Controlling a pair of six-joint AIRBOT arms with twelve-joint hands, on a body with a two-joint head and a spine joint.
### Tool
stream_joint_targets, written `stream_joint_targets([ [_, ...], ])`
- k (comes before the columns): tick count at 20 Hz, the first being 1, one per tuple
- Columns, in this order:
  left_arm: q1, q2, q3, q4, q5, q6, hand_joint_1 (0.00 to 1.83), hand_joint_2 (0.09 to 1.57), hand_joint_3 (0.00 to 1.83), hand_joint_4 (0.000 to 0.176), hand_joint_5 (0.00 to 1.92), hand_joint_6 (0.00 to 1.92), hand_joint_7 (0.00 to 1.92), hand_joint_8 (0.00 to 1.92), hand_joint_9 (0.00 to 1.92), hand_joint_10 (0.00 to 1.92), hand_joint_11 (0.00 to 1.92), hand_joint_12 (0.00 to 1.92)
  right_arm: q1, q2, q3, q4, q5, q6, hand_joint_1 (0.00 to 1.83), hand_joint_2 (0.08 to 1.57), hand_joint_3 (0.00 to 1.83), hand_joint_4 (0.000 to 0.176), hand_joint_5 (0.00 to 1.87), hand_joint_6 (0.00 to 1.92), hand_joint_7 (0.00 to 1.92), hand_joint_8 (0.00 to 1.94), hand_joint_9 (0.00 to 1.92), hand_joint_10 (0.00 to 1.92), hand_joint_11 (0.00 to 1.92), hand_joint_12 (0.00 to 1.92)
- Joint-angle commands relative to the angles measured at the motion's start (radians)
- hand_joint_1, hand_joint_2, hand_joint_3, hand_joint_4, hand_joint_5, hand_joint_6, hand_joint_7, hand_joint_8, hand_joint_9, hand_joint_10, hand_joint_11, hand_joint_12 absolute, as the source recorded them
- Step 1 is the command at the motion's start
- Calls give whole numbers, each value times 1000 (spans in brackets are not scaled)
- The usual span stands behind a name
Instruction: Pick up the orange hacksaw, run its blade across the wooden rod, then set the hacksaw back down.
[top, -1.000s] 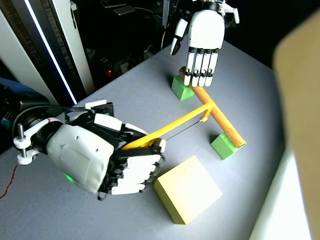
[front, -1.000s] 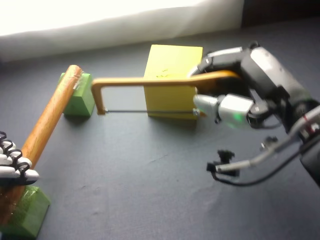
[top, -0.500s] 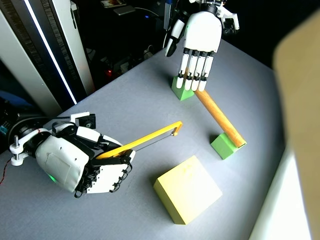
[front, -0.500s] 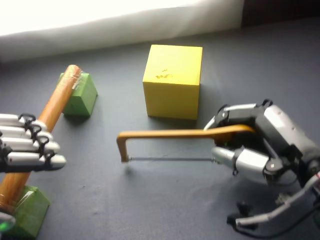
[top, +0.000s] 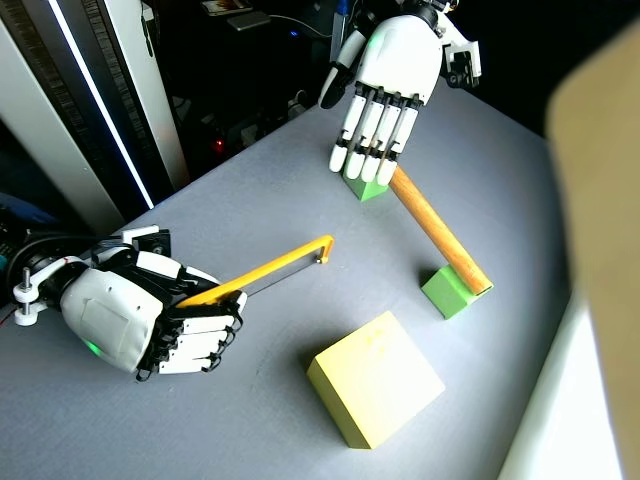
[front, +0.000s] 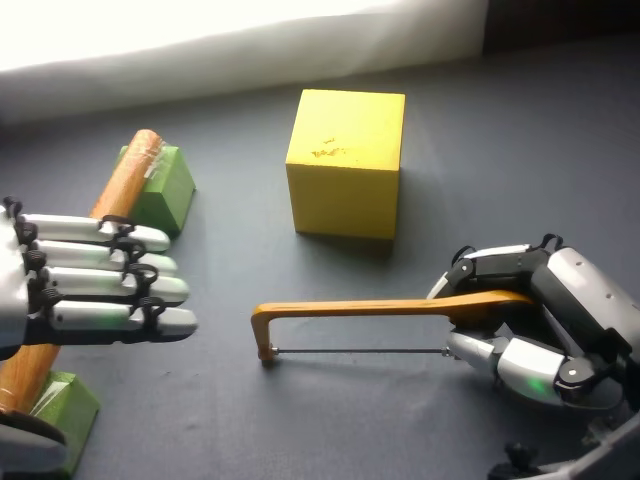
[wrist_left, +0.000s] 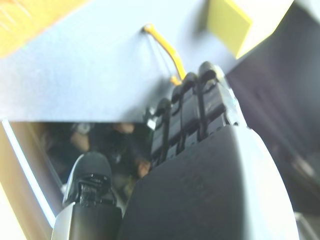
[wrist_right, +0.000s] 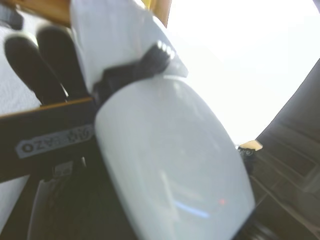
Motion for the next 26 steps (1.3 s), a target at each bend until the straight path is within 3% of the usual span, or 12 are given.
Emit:
stream_joint_targets([
  [1, -19, -8, 6, -87, -99, 20, 92, 1315, 0, 0, 107, 3, 121, 2, 101, 2, 0, 139, 1, 9, -4, -64, 116, 18, 1224, 1157, 0, 0, 870, 1013, 949, 1211, 861, 1022, 695, 1312],
  [2, -13, -13, 3, -113, -109, 35, 78, 1321, 2, 0, 98, 2, 107, 2, 82, 2, 0, 108, -7, 11, -7, -68, 119, 19, 1339, 1139, 1, 0, 875, 955, 950, 1122, 889, 1262, 722, 1285],
  [5, 12, -29, -7, -178, -175, 67, 79, 1311, 1, 0, 101, 0, 127, 2, 112, 0, 0, 168, -21, 16, -20, -77, 123, 21, 1175, 1201, 0, 0, 756, 1273, 889, 1193, 780, 828, 588, 1302],
  [6, 13, -35, -11, -178, -200, 67, 92, 1308, 0, 0, 110, 2, 125, 0, 110, 0, 0, 193, -27, 18, -26, -77, 127, 21, 1079, 1215, 0, 0, 774, 1282, 811, 631, 740, 702, 533, 1310],
  [7, 13, -39, -14, -178, -220, 65, 100, 1311, 1, 0, 113, 2, 125, 0, 106, 0, 0, 172, -30, 19, -28, -78, 130, 21, 989, 1167, 0, 0, 661, 614, 817, 290, 740, 551, 507, 1275],
  [8, 13, -46, -12, -178, -250, 51, 87, 1314, 2, 0, 109, 0, 116, 0, 96, 1, 0, 156, -30, 20, -28, -79, 132, 21, 884, 1140, 0, 0, 611, 223, 740, 100, 689, 382, 464, 1261],
  [9, 9, -54, -8, -178, -267, 45, 74, 1320, 3, 0, 99, 1, 107, 1, 83, 2, 0, 122, -30, 22, -28, -81, 133, 21, 848, 1094, 0, 0, 585, 59, 684, 24, 685, 225, 422, 1209],
  [12, 8, -75, 18, -175, -304, 33, 41, 1331, 4, 0, 72, 5, 80, 8, 61, 11, 20, 18, -29, 27, -29, -85, 136, 21, 678, 1060, 0, 0, 394, 0, 477, 0, 562, 17, 239, 1125],
  [16, 15, -95, 43, -176, -323, 27, 58, 1329, 1, 0, 73, 2, 94, 8, 70, 9, 28, 26, -22, 34, -34, -86, 137, 23, 489, 982, 0, 0, 186, 0, 282, 0, 303, 0, 6, 1015],
  [18, 13, -106, 53, -176, -323, 27, 28, 1333, 2, 0, 69, 0, 86, 4, 68, 5, 23, 28, -16, 43, -41, -86, 137, 23, 296, 964, 0, 0, 15, 0, 47, 4, 78, 0, 0, 610],
  [22, 3, -114, 56, -176, -325, 24, 88, 1321, 0, 0, 100, 9, 104, 5, 85, 7, 38, 46, 5, 70, -47, -86, 142, 26, 167, 904, 0, 0, 0, 0, 0, 0, 0, 0, 0, 224],
  [26, 3, -123, 67, -167, -354, 16, 35, 1335, 3, 0, 71, 0, 91, 1, 76, 1, 6, 56, 26, 118, -75, -86, 145, 24, 142, 898, 0, 0, 0, 0, 0, 0, 0, 0, 0, 305],
])
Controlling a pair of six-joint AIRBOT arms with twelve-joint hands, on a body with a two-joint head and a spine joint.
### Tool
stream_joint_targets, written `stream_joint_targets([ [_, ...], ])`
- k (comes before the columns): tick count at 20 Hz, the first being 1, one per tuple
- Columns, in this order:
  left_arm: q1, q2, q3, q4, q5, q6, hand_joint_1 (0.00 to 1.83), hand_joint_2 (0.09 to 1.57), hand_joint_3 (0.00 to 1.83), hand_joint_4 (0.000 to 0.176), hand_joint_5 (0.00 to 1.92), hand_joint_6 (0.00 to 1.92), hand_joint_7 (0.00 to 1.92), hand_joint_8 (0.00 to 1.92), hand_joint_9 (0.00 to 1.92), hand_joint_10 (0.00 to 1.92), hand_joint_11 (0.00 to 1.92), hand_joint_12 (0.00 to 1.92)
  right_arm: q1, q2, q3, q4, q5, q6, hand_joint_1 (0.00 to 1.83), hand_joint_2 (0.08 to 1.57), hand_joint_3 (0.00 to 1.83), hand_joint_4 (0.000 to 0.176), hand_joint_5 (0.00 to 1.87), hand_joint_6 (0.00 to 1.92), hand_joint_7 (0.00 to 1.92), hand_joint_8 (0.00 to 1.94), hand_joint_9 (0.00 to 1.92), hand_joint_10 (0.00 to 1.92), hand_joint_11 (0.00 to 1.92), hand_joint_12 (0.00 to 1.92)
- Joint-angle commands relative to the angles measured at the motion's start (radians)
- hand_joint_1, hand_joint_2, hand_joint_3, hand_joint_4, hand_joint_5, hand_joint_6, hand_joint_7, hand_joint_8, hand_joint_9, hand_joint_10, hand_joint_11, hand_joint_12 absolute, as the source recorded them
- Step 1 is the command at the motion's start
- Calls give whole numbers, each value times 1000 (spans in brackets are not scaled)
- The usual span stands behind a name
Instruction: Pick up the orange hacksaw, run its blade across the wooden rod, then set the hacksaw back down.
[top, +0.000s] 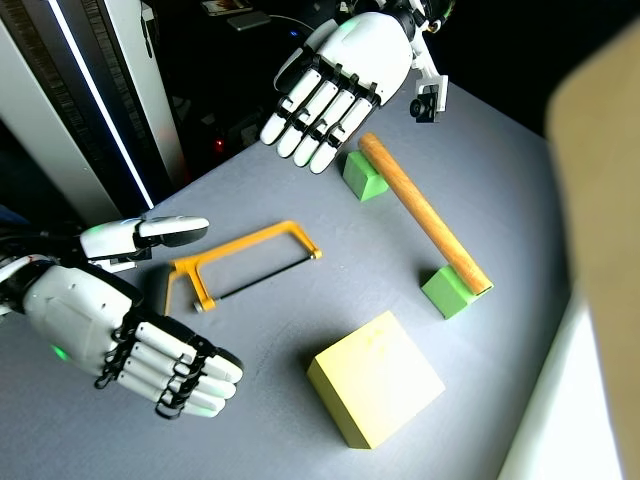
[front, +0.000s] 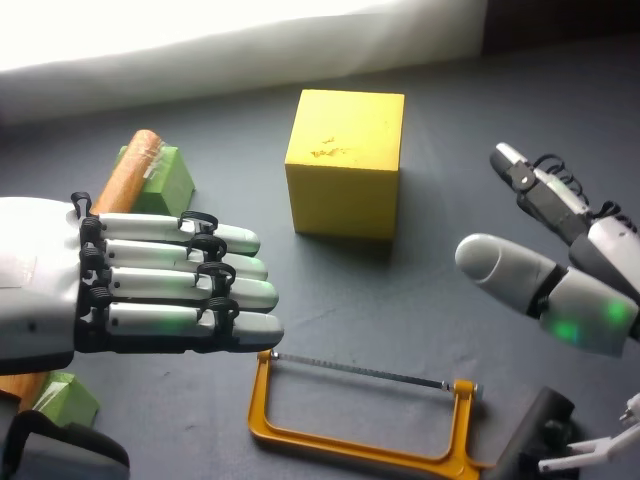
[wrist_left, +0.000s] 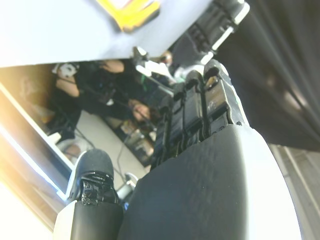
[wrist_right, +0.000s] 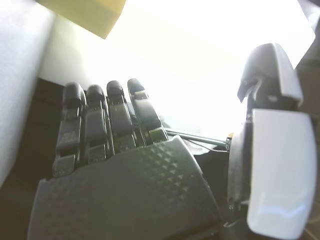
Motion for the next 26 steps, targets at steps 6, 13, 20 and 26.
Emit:
stream_joint_targets([
  [6, 7, -9, 9, -68, -122, -8, 19, 1325, 0, 0, 115, 13, 90, 7, 58, 6, 45, 29, 93, 96, -32, -83, 79, -16, 317, 1002, 2, 0, 323, 13, 342, 8, 304, 24, 18, 928],
  [13, 25, -16, 18, -69, -145, -7, 457, 1332, 3, 0, 640, 1334, 666, 1451, 653, 1624, 566, 1839, 196, 158, 54, -435, -94, 38, 682, 1132, 4, 0, 722, 1682, 902, 1843, 987, 1852, 1041, 1885],
  [20, 30, -26, 39, -72, -166, -4, 505, 1334, 7, 0, 1259, 1921, 1335, 1921, 1361, 1921, 1452, 1921, 385, 91, 320, -1424, -239, 547, 726, 1328, 15, 0, 1124, 1921, 1292, 1941, 1443, 1921, 1592, 1921],
  [26, 30, -27, 42, -72, -167, -3, 485, 1364, 4, 0, 1266, 1921, 1314, 1921, 1340, 1921, 1444, 1921, 453, 52, 374, -1590, -191, 548, 730, 1363, 1, 0, 1092, 1921, 1243, 1941, 1384, 1921, 1551, 1921],
])
